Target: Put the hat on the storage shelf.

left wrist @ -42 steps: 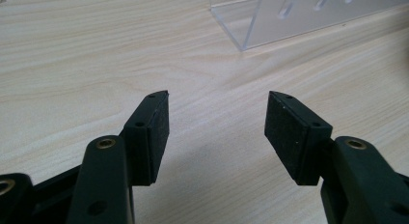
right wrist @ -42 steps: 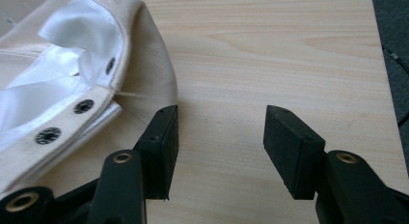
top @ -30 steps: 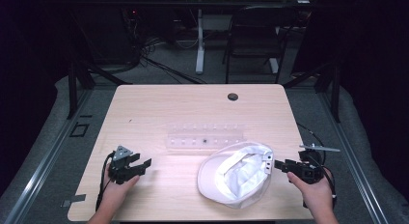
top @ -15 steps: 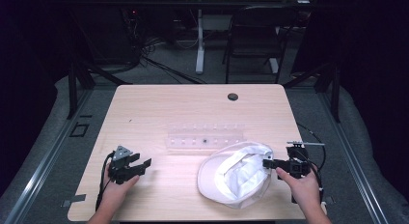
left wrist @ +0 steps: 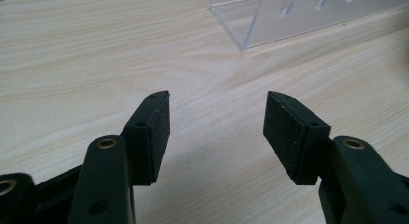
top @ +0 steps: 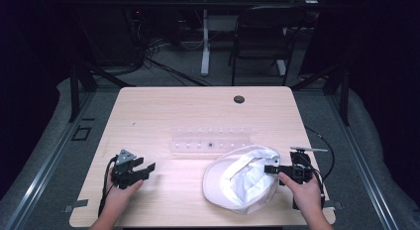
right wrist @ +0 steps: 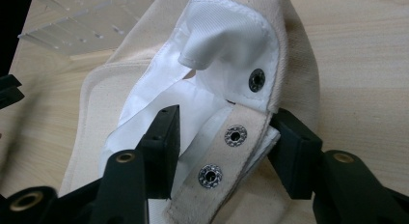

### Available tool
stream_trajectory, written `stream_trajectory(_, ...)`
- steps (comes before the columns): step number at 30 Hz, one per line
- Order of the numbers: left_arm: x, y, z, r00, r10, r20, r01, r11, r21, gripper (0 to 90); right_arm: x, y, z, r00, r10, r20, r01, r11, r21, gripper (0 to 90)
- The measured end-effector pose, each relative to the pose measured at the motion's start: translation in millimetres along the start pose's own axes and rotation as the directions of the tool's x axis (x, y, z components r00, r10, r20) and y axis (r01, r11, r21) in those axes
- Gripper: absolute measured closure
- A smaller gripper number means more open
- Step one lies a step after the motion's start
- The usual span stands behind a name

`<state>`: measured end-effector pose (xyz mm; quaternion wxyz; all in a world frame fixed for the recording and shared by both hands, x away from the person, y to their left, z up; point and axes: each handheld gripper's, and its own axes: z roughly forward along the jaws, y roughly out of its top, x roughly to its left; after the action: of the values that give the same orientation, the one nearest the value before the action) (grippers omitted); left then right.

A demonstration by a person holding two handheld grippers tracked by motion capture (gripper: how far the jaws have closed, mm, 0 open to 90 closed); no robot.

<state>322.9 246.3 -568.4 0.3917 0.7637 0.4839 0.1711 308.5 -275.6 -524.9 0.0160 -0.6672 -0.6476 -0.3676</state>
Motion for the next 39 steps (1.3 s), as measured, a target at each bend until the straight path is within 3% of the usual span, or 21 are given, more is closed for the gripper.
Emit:
stream_trajectory(7,0.0,0.0,0.3,1.0,0.001,-0.002,-0.001,1.0,-0.001,42.8,4.2,1.9,-2.0,0.9999,0.004,0.01,-0.004,1.0,-0.006,59.5)
stream_trajectory(12,0.3,0.0,-0.1,1.0,-0.002,-0.005,0.002,1.0,0.0,42.8,8.2,5.0,-3.7,0.9994,-0.02,0.029,0.019,1.0,0.022,66.6)
stream_trajectory(22,0.7,0.0,-0.3,1.0,-0.003,-0.008,0.003,1.0,-0.001,42.8,17.2,14.6,-6.0,0.993,-0.062,0.101,0.056,0.997,0.061,73.2)
stream_trajectory(27,0.3,0.0,-0.2,1.0,0.0,-0.009,0.0,1.0,0.002,42.9,29.9,24.7,-10.8,0.9723,-0.143,0.185,0.12,0.985,0.126,77.5)
stream_trajectory(36,0.8,-0.2,-0.4,0.9999,-0.003,-0.01,0.003,1.0,0.001,42.9,43.4,37.8,-12.9,0.9515,-0.198,0.235,0.15,0.967,0.208,78.7)
stream_trajectory(37,0.9,-0.3,-0.2,0.9999,-0.004,-0.01,0.004,1.0,0.002,43.0,46.7,41.1,-13.1,0.9425,-0.213,0.257,0.154,0.96,0.232,78.7)
stream_trajectory(38,1.0,-0.3,-0.2,0.9999,-0.004,-0.01,0.004,1.0,0.002,43.0,46.7,41.1,-13.1,0.9425,-0.213,0.257,0.154,0.96,0.232,78.7)
stream_trajectory(39,1.0,-0.3,0.0,0.9999,-0.004,-0.011,0.004,1.0,0.002,42.9,50.3,44.8,-12.8,0.9347,-0.225,0.275,0.156,0.955,0.252,78.6)
